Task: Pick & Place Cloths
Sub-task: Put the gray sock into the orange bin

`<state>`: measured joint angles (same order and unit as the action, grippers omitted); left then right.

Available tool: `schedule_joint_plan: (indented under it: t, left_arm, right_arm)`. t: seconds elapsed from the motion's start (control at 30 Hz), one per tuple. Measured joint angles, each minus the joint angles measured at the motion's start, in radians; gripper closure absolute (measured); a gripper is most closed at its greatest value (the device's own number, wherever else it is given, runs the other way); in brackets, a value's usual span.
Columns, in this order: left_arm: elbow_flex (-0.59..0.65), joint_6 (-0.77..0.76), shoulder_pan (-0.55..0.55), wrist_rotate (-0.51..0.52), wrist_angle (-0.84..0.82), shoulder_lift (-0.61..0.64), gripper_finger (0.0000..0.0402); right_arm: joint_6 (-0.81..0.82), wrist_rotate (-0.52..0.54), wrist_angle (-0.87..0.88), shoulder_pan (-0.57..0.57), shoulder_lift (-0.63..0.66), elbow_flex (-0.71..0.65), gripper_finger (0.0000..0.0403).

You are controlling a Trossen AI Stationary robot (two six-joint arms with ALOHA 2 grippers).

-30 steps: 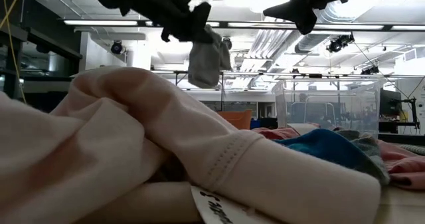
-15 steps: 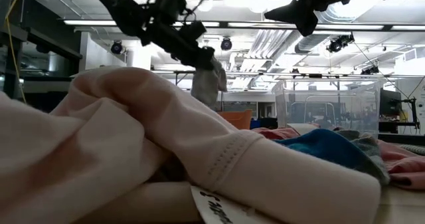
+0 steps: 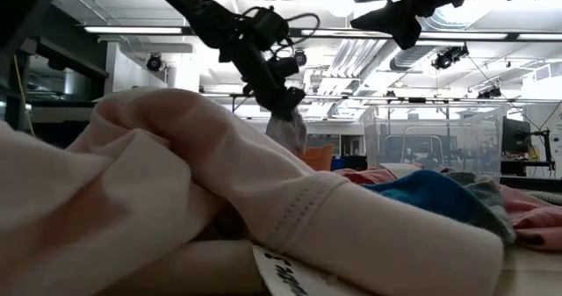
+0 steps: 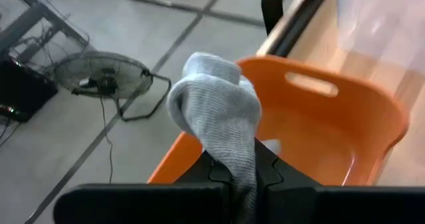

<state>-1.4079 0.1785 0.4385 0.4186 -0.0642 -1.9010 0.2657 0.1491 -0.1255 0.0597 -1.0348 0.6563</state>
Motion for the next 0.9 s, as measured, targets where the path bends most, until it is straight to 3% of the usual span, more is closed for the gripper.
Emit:
schedule_joint_plan:
  t: [0.33, 0.7, 0.9]
  left_arm:
    - [-0.053, -0.049, 0.000, 0.002, -0.064, -0.036, 0.0395]
    - [-0.053, -0.053, 0.000, 0.015, -0.102, -0.036, 0.0264]
    - [-0.053, -0.054, 0.000, 0.038, -0.132, -0.016, 0.0235]
  right_arm:
    - [0.000, 0.000, 0.008, 0.000, 0.000, 0.000, 0.0176]
    - [0.003, 0.000, 0.010, 0.000, 0.000, 0.000, 0.0176]
    - [0.003, 0.000, 0.012, 0.000, 0.000, 0.000, 0.0176]
